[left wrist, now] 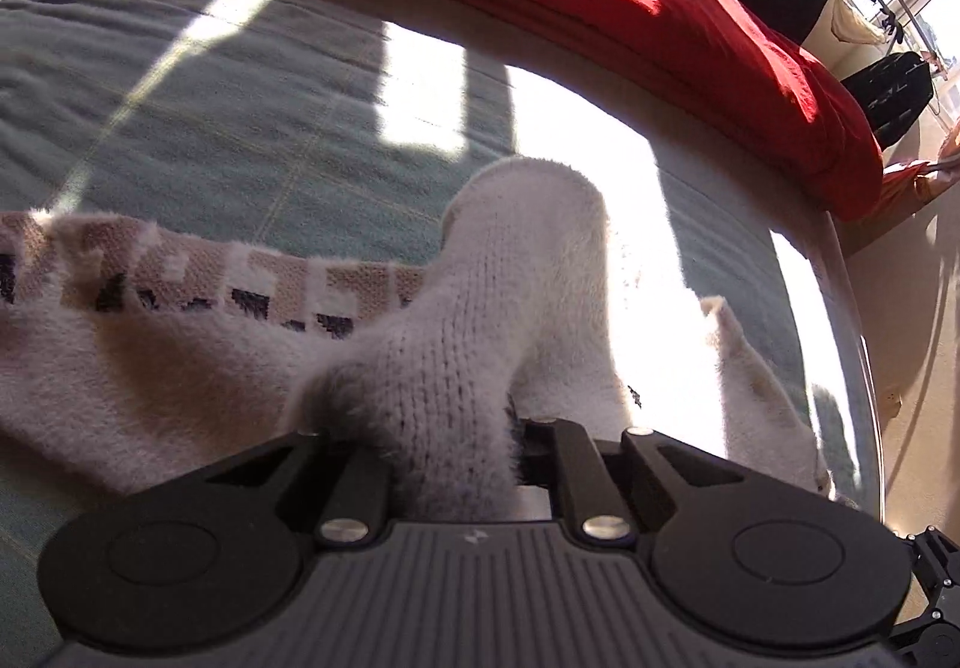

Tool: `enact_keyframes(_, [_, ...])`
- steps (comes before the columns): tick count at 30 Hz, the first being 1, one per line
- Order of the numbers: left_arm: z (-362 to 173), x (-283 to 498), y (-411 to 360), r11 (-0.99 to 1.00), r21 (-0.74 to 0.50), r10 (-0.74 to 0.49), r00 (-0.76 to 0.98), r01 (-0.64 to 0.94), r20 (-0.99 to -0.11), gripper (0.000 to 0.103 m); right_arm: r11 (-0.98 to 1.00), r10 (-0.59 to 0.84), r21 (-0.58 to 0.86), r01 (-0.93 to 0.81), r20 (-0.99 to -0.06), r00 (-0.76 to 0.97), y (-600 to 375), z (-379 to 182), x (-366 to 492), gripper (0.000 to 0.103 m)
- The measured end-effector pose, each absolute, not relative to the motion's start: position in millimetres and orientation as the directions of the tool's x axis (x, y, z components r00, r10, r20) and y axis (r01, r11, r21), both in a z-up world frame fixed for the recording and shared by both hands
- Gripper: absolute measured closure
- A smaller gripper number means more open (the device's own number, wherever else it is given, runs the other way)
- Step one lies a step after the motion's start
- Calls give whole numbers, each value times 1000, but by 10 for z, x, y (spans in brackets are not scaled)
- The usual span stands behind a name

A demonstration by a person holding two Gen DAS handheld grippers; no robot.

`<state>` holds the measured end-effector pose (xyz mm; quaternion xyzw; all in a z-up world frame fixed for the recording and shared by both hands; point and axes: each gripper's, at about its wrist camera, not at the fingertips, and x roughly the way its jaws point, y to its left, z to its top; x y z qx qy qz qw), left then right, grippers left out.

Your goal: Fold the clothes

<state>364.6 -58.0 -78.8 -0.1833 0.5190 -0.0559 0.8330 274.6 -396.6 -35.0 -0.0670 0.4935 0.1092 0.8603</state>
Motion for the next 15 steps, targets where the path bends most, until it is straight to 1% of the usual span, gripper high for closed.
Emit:
enact_keyframes(3, [-917,3645,-639,938,-334,-264,430,-95,-863,92,977,109,8,-212,-875,471,-4087,-421,2762,4])
enact_keyframes(6, [-983,3657,-708,952,-295,-238,419,-76,-876,92,988,118,60,-144,-891,439,-4261,-497,2754,5])
enact_keyframes(8, [-1011,3667,-730,956,-286,-233,413,-70,-880,92,986,165,151,-66,-898,408,-4443,-555,2734,6])
enact_keyframes(11, [-1026,3668,-746,960,-274,-228,405,-56,-885,91,947,274,317,61,-889,367,-4686,-690,2642,6])
enact_keyframes(15, [-1034,3673,-750,961,-271,-227,399,-55,-888,91,880,331,414,232,-886,325,-4897,-944,2534,6])
